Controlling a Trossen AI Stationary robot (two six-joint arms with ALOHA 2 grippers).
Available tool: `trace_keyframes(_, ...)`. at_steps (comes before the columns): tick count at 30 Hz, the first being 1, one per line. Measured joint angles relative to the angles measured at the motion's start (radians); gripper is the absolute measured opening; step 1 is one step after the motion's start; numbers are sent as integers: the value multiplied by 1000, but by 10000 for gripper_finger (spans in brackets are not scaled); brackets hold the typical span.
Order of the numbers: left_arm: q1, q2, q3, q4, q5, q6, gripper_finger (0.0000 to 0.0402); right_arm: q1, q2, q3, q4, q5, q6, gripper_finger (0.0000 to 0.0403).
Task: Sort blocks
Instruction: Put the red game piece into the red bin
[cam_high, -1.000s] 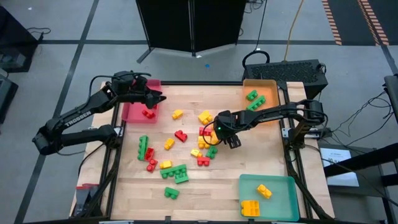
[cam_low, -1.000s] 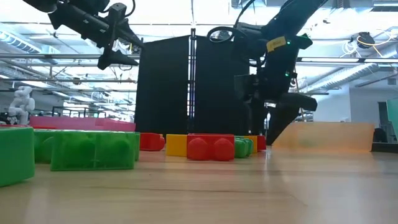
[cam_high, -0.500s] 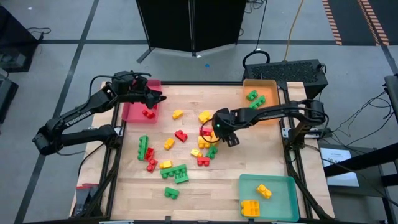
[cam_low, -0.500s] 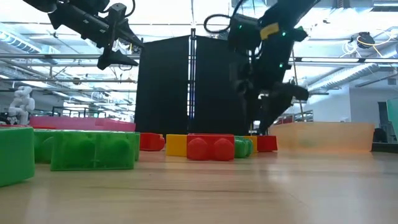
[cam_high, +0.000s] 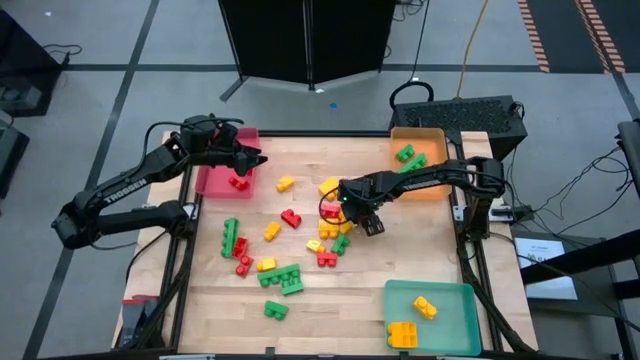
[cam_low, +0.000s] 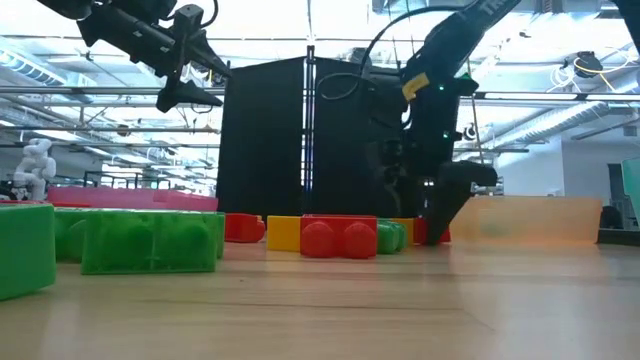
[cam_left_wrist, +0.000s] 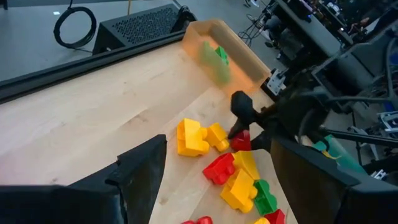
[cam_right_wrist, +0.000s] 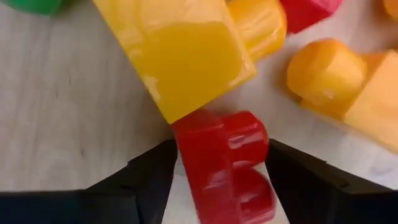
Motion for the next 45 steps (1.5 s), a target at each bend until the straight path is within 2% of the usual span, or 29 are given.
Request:
trace_keyframes(2, 1, 0, 0, -5, 0, 0, 292, -2, 7, 0, -10, -3, 26, 221)
trace_keyframes(6, 1, 0, 0, -23, 0, 0, 292, -4, 1, -1, -31, -9, 66, 152)
trace_keyframes(15, 0, 0, 0, -25, -4, 0, 292, -3, -30, 56, -61, -9, 179, 152)
trace_keyframes(25, -1, 0, 0, -7, -4, 0, 292, -35, -211, 228, -51, -5, 292, 152)
trace_keyframes(27, -11, 0, 0, 35, -5, 0, 292, -45, -252, 250, 33, -7, 325, 152)
trace_keyframes(32, -74, 0, 0, 233, -2, 1, 292, -66, -361, 267, 433, -55, 394, 152)
trace_keyframes(36, -134, 1, 0, 421, 16, 9, 292, -74, -420, 267, 678, -62, 433, 152)
trace_keyframes(39, -183, 17, 0, 573, 14, 28, 292, -75, -431, 267, 783, -62, 458, 152)
trace_keyframes(42, -226, 48, 0, 702, 11, 30, 292, -74, -419, 267, 806, -64, 469, 152)
trace_keyframes(45, -255, 83, 0, 741, 9, 46, 292, -69, -406, 264, 814, -84, 496, 152)
